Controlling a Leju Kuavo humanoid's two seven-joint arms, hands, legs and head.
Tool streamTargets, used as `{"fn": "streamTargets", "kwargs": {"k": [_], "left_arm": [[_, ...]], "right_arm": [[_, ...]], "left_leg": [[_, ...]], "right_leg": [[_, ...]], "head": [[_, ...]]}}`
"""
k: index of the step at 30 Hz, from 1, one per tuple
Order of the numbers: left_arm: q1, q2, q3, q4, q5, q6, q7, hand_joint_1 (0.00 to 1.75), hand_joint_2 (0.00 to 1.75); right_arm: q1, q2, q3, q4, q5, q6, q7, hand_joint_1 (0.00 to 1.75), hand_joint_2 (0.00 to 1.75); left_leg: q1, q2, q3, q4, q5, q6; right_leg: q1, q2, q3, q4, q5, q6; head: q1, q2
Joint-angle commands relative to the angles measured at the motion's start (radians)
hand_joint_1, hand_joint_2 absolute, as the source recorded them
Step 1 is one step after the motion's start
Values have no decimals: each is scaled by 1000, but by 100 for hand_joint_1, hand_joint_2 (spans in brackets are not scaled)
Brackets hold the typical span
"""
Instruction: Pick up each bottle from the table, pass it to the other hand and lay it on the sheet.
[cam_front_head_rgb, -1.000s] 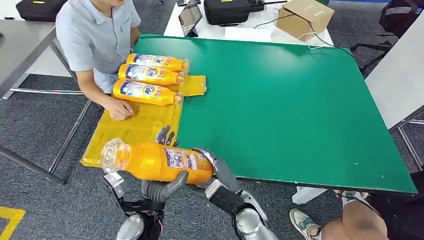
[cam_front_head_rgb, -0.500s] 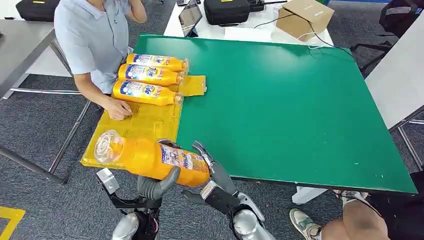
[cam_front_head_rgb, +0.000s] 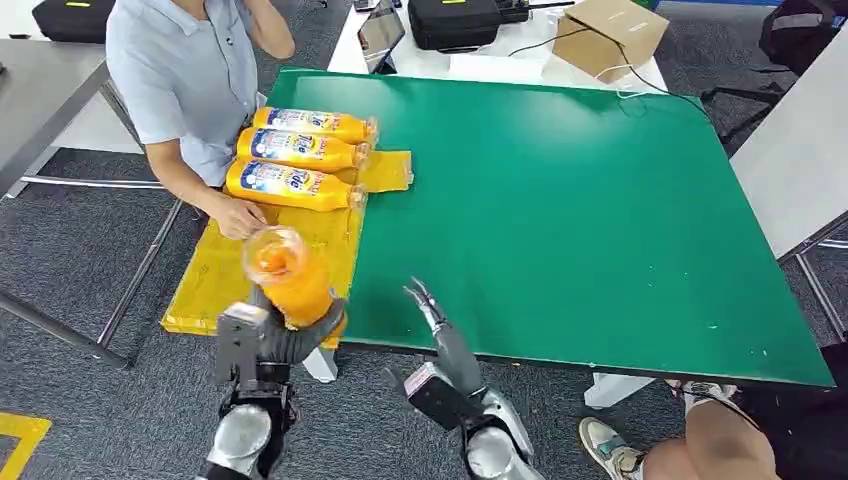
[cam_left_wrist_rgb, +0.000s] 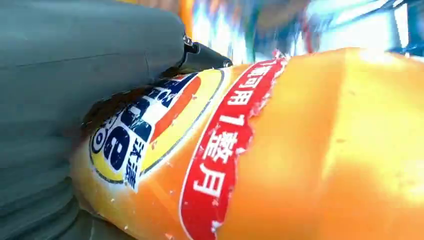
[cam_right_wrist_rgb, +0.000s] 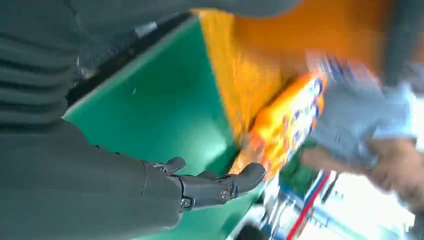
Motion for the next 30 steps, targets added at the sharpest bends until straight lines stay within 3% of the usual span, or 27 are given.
{"fn": "streamTargets", "kwargs": {"k": [1, 10, 27, 30], "left_arm": [[-360, 122, 90, 530, -544, 133, 163, 175, 175], [-601, 141, 6, 920, -814, -29, 316, 175, 175], [-604, 140, 6, 923, -816, -31, 318, 175, 175], [-642, 138, -40, 1008, -900, -91, 364, 175, 175]], "right_arm": [[-42, 28, -29, 33, 6, 25, 5, 0, 0], [-55, 30, -4, 34, 14, 60, 15, 0, 0], [-54, 30, -3, 34, 14, 60, 15, 0, 0], [-43, 29, -6, 32, 13, 65, 20, 0, 0]], "left_leg": [[1, 0, 6, -2, 0, -2], [1, 0, 5, 0, 1, -2], [1, 2, 3, 0, 1, -2], [1, 1, 2, 0, 1, -2]], "right_leg": [[2, -2, 6, -1, -1, -3], [2, -2, 6, 0, -1, -2], [1, 0, 3, 0, 0, -1], [1, 0, 3, 1, 0, -1]], "head": [[0, 0], [0, 0], [0, 0], [0, 0]]}}
